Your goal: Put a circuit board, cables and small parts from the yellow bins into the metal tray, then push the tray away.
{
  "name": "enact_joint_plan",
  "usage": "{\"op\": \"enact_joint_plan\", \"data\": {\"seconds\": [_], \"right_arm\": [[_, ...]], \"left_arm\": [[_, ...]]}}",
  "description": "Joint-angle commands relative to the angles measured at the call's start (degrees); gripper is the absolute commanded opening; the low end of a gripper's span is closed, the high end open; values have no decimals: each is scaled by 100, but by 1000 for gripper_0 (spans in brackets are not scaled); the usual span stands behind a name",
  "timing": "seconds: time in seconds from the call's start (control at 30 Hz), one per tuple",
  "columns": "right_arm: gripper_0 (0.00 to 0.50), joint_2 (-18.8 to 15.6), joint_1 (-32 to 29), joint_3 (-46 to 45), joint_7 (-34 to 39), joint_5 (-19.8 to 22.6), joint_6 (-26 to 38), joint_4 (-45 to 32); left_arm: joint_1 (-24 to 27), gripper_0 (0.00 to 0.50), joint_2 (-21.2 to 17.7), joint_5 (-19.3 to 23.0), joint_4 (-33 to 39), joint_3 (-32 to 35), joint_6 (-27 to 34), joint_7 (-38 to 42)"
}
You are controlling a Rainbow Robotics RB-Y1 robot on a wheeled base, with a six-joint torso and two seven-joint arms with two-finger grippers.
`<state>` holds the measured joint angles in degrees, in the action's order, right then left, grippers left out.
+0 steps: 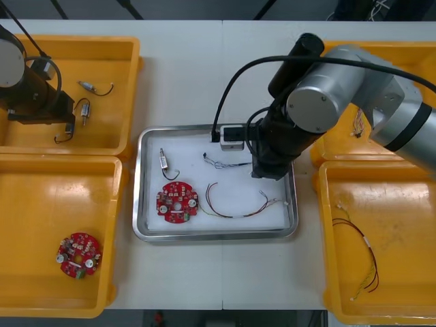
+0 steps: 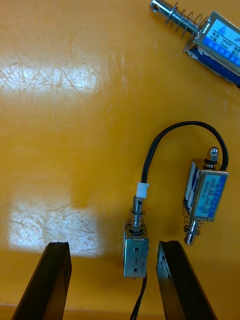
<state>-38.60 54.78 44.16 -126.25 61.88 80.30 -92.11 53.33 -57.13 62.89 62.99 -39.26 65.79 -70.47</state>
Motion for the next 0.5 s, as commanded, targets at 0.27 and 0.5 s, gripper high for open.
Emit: {"op": "enact_joint_plan", "data": {"seconds": [0.27, 0.5], "right_arm": [[500, -385, 24, -1797, 1401, 378, 1665, -914], [500, -781, -2, -2711, 2491, 808, 2649, -1089]], "left_arm": [[134, 500, 44, 162, -6, -267, -128, -81], [134, 500, 70, 180, -15, -372, -145, -90]]}}
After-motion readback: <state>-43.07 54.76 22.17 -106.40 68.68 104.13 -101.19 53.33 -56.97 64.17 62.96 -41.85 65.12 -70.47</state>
